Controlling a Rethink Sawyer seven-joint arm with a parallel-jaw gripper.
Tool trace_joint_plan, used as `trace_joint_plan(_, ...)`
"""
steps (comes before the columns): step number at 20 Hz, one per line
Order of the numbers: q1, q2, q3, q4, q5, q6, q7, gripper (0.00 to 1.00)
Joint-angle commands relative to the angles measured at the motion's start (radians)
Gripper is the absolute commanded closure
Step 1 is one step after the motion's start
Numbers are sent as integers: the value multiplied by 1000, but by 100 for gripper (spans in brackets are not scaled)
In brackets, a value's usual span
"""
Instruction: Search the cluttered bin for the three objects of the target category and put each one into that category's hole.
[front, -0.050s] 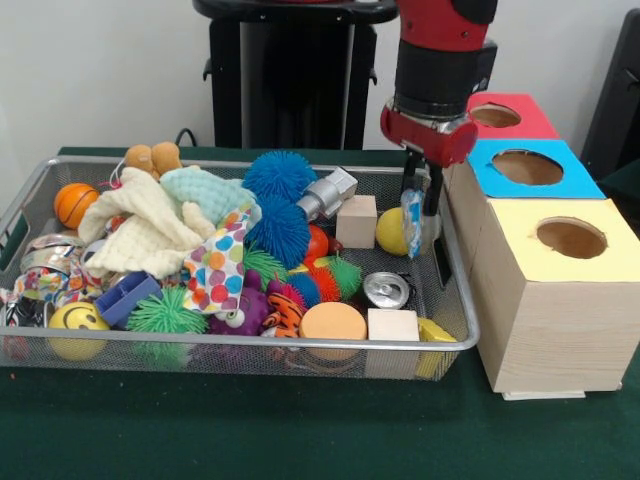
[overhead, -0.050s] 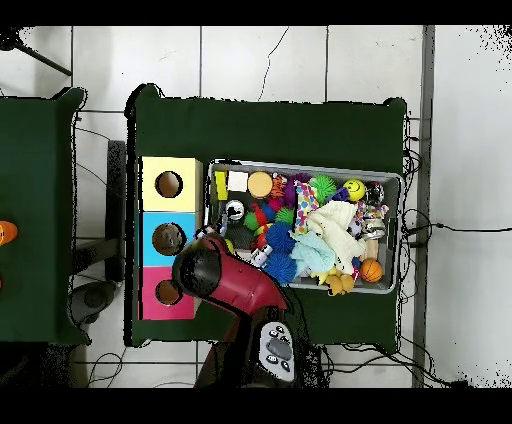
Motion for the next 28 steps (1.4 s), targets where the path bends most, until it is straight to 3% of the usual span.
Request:
trace_joint_plan(1,15,-56,10,-10,-8,162,138,100)
trace_joint_plan(9,61,-65,-31,-40,-13,216,153,100)
trace_joint_plan(19,186,-136,-247,-156,-84,488,205,100)
trace_joint_plan(24,206,-148,-304,-234,-126,621,202,100)
trace_joint_plan(28,215,-167,-302,-268,-141,698,195,100)
